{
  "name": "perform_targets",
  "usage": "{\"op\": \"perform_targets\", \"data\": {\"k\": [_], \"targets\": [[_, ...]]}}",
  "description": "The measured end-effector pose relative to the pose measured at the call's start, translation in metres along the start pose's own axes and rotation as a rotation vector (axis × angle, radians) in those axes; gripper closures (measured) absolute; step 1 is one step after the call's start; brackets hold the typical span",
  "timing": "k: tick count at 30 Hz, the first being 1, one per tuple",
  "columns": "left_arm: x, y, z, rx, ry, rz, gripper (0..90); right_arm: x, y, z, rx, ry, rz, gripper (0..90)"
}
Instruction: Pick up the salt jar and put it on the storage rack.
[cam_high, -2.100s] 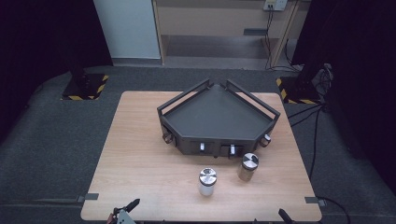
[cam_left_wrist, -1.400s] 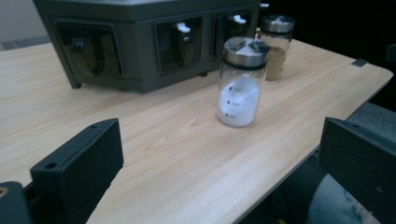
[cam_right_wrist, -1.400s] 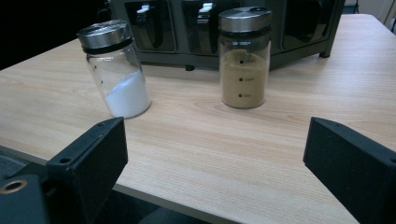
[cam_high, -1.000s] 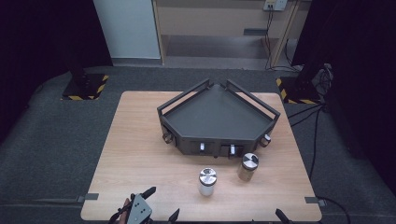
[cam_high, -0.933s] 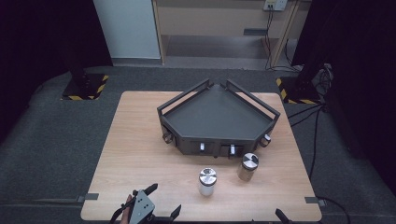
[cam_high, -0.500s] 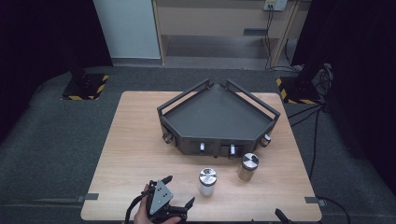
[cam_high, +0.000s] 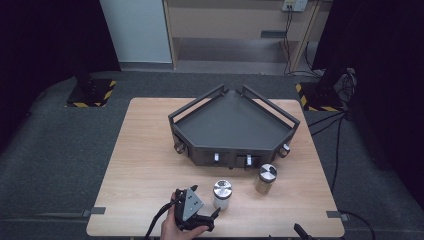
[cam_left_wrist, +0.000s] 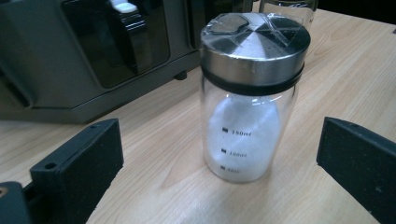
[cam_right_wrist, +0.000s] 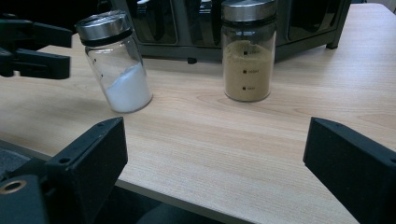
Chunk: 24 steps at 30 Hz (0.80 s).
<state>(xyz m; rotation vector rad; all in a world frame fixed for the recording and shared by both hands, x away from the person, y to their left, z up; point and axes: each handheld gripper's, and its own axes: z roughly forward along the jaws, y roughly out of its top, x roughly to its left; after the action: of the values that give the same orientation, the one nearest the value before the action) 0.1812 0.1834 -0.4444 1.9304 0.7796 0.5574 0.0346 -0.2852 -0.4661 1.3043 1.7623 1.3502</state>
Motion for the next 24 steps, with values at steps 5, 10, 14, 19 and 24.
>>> {"op": "perform_targets", "data": {"k": [5,10,14,19,24], "targets": [[-0.004,0.002,0.016,-0.002,0.007,-0.013,0.0,-0.001,0.000,0.001,0.006,0.005,0.001,6.4],[-0.010,0.004,0.030,-0.009,0.011,-0.009,0.0,-0.002,0.001,0.002,0.008,0.009,0.001,6.3],[-0.010,0.004,0.039,-0.016,0.000,-0.028,1.7,-0.002,0.001,0.002,0.008,0.009,0.000,6.3],[-0.010,0.003,0.045,-0.021,-0.007,-0.026,11.1,-0.002,0.001,0.002,0.010,0.009,0.001,6.3],[-0.008,-0.002,0.051,-0.029,-0.034,-0.016,25.0,-0.002,0.001,0.002,0.012,0.010,0.000,6.2]]}}
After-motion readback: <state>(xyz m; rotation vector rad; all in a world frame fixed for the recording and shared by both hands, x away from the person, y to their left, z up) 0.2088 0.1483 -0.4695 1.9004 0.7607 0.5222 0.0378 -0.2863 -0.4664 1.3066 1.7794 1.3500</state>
